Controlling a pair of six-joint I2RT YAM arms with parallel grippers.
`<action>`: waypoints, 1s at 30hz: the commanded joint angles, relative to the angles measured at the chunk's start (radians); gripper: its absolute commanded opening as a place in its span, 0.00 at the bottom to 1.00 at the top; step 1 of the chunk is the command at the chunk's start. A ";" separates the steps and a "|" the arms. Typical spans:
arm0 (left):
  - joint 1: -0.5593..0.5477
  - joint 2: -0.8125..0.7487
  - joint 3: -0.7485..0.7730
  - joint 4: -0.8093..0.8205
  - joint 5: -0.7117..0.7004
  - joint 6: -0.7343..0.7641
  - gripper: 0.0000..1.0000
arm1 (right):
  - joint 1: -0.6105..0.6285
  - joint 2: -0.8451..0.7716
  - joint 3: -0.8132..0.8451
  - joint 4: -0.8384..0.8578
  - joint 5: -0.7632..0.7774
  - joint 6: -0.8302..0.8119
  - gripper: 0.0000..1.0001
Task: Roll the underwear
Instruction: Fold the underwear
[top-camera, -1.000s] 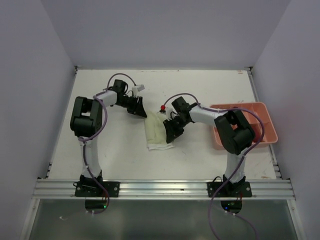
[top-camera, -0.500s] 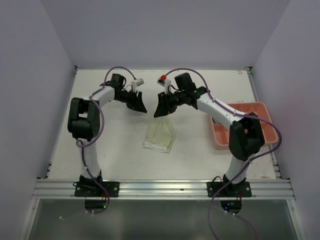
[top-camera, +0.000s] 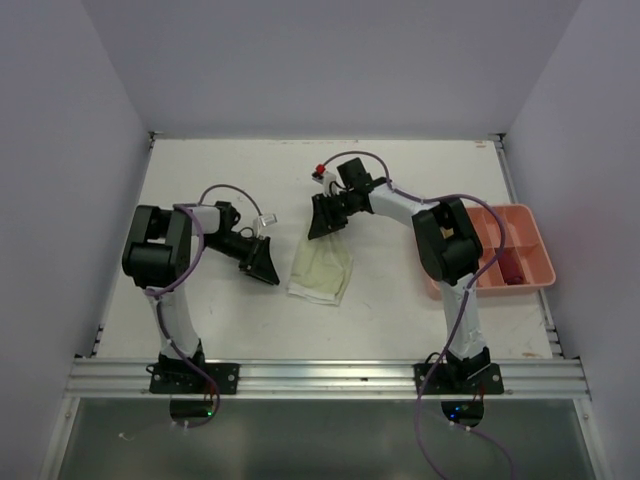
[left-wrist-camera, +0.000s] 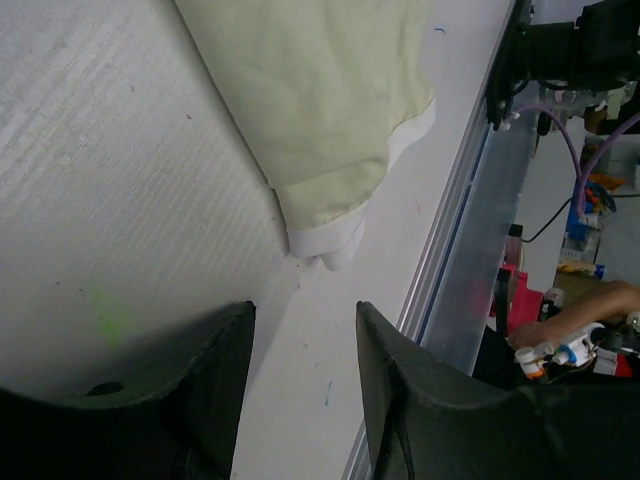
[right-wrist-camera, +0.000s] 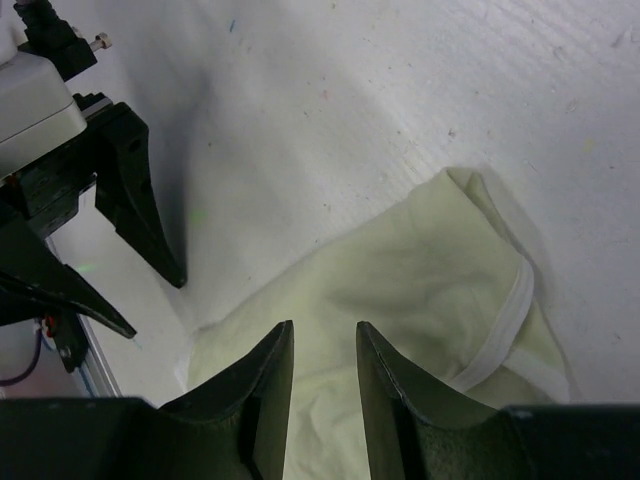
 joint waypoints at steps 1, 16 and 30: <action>0.000 0.034 -0.007 -0.007 0.023 0.048 0.50 | -0.001 -0.005 -0.018 0.066 0.055 0.005 0.35; -0.090 0.071 -0.047 0.269 -0.123 -0.260 0.44 | -0.010 0.004 -0.113 0.031 0.127 -0.009 0.35; -0.099 0.086 -0.061 0.283 -0.151 -0.282 0.30 | -0.022 0.007 -0.111 0.017 0.144 -0.015 0.35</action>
